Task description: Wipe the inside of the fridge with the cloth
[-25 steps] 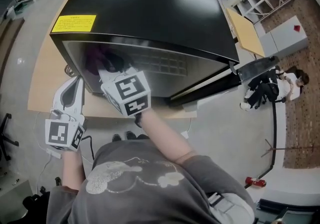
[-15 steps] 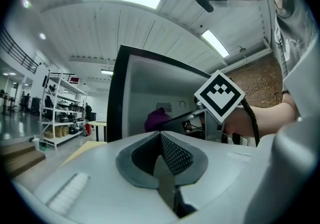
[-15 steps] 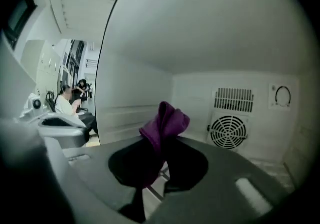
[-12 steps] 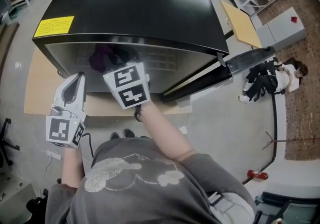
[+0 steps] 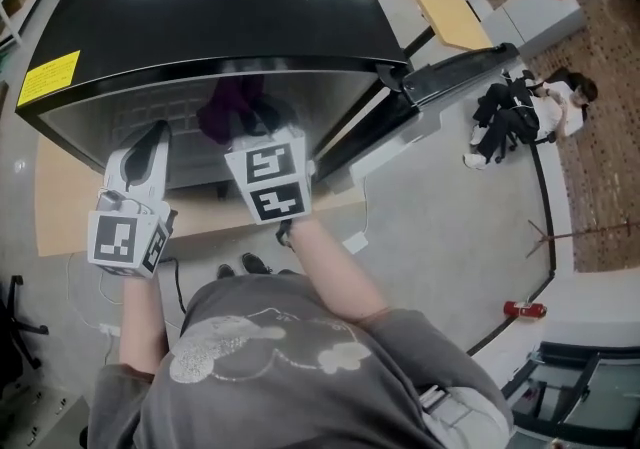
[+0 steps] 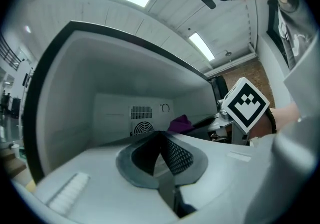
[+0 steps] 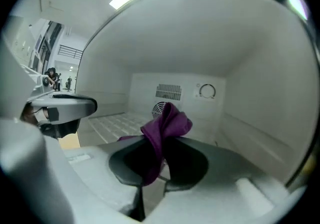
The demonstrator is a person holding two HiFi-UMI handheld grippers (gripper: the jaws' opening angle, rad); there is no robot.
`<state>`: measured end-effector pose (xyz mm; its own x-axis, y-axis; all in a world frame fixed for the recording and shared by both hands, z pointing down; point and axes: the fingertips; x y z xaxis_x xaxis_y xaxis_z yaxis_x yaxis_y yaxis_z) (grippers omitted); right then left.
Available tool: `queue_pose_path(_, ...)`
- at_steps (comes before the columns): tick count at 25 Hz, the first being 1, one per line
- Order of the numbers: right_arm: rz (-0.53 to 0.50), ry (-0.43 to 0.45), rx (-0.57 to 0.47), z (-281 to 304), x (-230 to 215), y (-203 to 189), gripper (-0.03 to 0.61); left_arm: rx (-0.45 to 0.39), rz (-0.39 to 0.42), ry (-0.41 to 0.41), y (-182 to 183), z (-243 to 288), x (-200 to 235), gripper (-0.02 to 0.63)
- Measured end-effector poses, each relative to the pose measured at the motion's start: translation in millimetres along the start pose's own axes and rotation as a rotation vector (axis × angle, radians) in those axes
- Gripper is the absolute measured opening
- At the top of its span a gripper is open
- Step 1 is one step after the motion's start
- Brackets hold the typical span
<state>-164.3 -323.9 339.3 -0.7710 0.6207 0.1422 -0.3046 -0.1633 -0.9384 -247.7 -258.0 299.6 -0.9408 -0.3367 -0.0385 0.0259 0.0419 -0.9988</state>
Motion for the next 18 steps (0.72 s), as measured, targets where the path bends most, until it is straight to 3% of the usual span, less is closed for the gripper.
queue_pose_path(5,0.068,-0.160,-0.030,-29,-42,-13,0.040,0.007,-0.005,-0.063,1,23,-23,0.018)
queue_pose_path(10,0.094,-0.289,-0.162,-47,-64,4,0.040,-0.011,-0.004,-0.108,9,33,-41,0.017)
queue_pose_path(18,0.142,-0.376,-0.218,-69,-74,0,0.040,-0.007,-0.001,-0.145,5,28,-50,0.017)
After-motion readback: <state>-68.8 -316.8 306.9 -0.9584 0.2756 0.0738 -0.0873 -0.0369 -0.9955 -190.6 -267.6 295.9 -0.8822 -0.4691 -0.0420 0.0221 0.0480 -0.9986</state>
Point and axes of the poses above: the fingertips, and each gripper's own axes: z forward along the fingers, x to its left, y out of its top, and after that the axes turned 2 degrees about y, right-handed
